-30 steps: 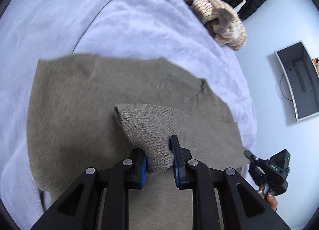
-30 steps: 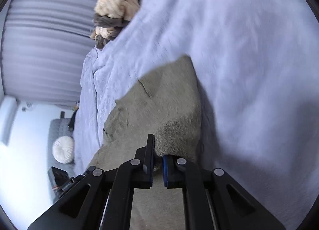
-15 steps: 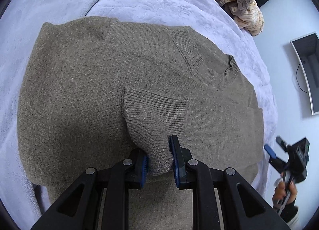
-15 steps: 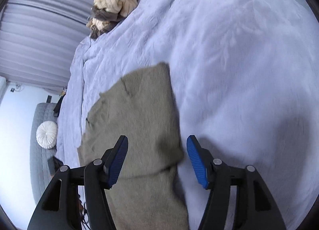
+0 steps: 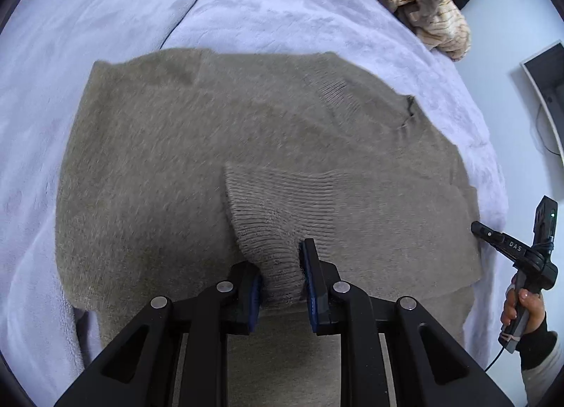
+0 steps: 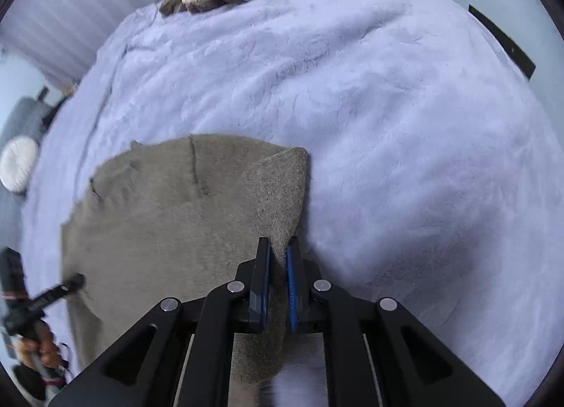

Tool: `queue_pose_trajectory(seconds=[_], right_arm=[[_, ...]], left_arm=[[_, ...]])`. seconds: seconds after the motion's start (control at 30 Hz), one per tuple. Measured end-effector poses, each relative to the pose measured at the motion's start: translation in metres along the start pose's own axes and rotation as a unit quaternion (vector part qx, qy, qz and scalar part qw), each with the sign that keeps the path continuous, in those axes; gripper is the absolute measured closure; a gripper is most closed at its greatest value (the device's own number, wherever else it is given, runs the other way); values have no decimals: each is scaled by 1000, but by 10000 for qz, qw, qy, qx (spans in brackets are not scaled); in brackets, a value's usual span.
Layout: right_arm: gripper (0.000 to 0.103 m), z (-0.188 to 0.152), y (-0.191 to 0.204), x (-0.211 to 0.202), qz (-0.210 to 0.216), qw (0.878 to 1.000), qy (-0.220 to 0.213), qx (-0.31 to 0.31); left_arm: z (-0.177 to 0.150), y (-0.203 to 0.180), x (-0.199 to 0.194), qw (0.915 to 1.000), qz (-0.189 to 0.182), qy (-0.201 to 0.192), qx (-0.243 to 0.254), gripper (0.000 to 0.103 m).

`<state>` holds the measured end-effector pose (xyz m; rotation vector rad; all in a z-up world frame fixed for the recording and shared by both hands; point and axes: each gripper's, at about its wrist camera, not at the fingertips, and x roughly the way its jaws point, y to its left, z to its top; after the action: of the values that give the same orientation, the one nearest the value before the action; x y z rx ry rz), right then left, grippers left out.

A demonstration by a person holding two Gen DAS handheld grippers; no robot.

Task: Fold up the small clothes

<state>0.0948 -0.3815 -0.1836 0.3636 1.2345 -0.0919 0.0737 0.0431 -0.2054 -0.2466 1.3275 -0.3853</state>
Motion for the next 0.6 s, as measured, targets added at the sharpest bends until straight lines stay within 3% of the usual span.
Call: queue_pose_trajectory(seconds=[0.07, 0.2, 0.37, 0.47, 0.6], right_arm=[[94, -3, -12, 10, 110, 9996, 59, 255], [93, -10, -24, 2, 349, 9966, -40, 746], [88, -25, -22, -29, 92, 9951, -284, 943], [88, -36, -13, -45, 312, 9938, -375, 998], [86, -60, -18, -47, 823, 9860, -86, 1450]], left_arm=[[-5, 5, -6, 9999, 105, -18, 17, 81], [-14, 21, -24, 9975, 674, -76, 181, 81], [-16, 41, -49, 9970, 754, -177, 40, 81], [-11, 34, -54, 9977, 612, -283, 98, 81], [-3, 13, -45, 9977, 509, -313, 326, 81]])
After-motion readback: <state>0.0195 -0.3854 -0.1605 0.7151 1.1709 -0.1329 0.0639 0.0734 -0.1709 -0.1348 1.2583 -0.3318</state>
